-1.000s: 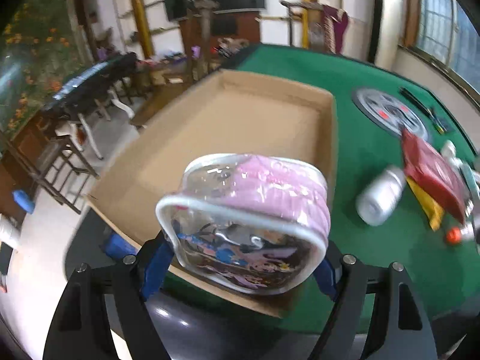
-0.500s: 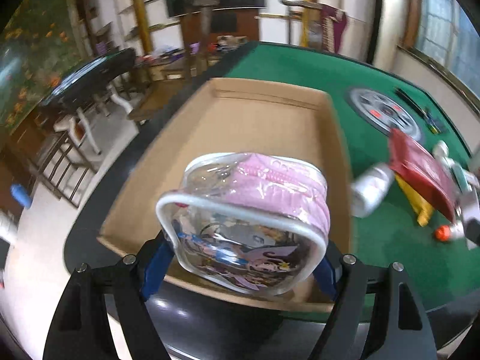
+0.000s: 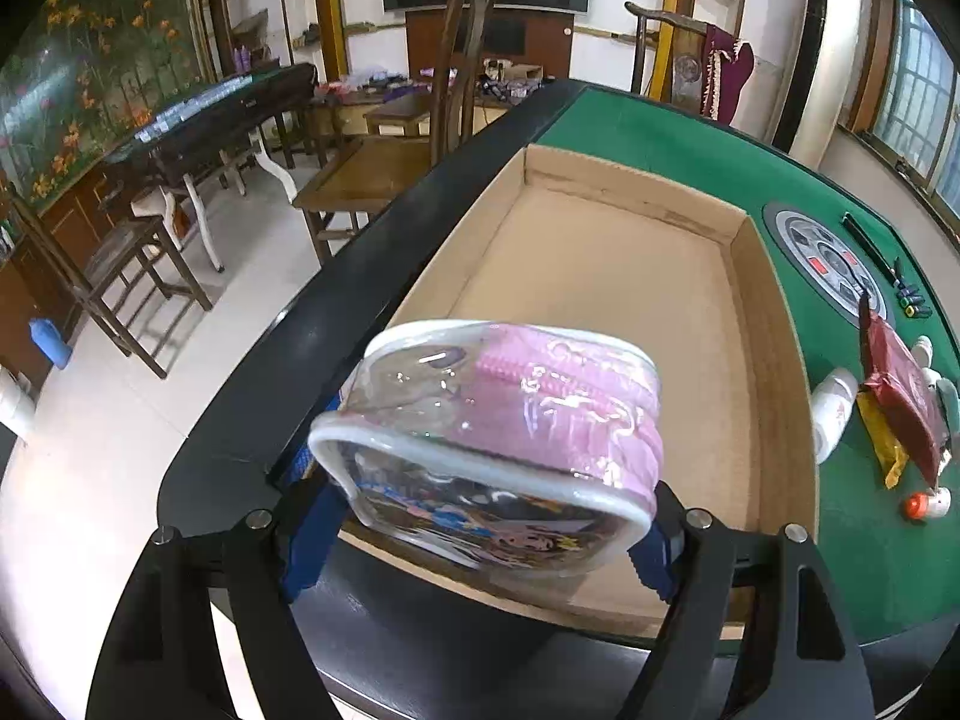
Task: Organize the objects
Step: 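Lower the pouch into the cardboard tray and open the left gripper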
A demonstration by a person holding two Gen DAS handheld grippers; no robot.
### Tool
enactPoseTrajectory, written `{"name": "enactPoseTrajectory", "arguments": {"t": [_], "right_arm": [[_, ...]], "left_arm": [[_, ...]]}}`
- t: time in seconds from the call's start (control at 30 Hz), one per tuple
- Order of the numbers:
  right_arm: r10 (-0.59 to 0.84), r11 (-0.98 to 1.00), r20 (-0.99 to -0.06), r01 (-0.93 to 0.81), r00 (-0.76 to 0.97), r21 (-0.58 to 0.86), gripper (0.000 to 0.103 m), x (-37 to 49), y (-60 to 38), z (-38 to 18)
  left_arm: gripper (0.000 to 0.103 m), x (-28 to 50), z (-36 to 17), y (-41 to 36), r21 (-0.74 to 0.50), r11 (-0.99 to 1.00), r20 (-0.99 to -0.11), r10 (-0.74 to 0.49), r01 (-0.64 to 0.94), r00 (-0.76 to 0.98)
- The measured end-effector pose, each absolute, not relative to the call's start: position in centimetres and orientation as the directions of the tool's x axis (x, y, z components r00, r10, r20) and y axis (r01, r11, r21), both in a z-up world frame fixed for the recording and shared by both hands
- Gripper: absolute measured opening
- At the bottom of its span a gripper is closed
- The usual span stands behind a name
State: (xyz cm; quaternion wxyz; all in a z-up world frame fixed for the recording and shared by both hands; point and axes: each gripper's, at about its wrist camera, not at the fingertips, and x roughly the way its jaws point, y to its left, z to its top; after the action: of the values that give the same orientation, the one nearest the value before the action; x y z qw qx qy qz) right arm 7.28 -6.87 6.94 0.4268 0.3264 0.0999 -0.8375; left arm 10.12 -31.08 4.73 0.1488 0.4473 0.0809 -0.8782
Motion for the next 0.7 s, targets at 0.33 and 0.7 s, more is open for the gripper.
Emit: {"name": "enactPoseTrajectory", "arguments": {"t": [0.33,0.7], "right_arm": [[-0.664,-0.523,-0.669,0.846,-0.334,0.097,0.043,6.7,-13.5,5.8],[-0.645,-0.515,-0.707,0.849,-0.291,0.121,0.043,5.2,-16.9,3.8]], "left_arm": [[0.080,8.3,4.4,-32.0,0.019,-0.961,-0.838,-0.167,0.277,-0.520],[0.079,4.2,2.5,-31.8,0.057,-0.975,-0.876,-0.153,0.216,-0.458]]}}
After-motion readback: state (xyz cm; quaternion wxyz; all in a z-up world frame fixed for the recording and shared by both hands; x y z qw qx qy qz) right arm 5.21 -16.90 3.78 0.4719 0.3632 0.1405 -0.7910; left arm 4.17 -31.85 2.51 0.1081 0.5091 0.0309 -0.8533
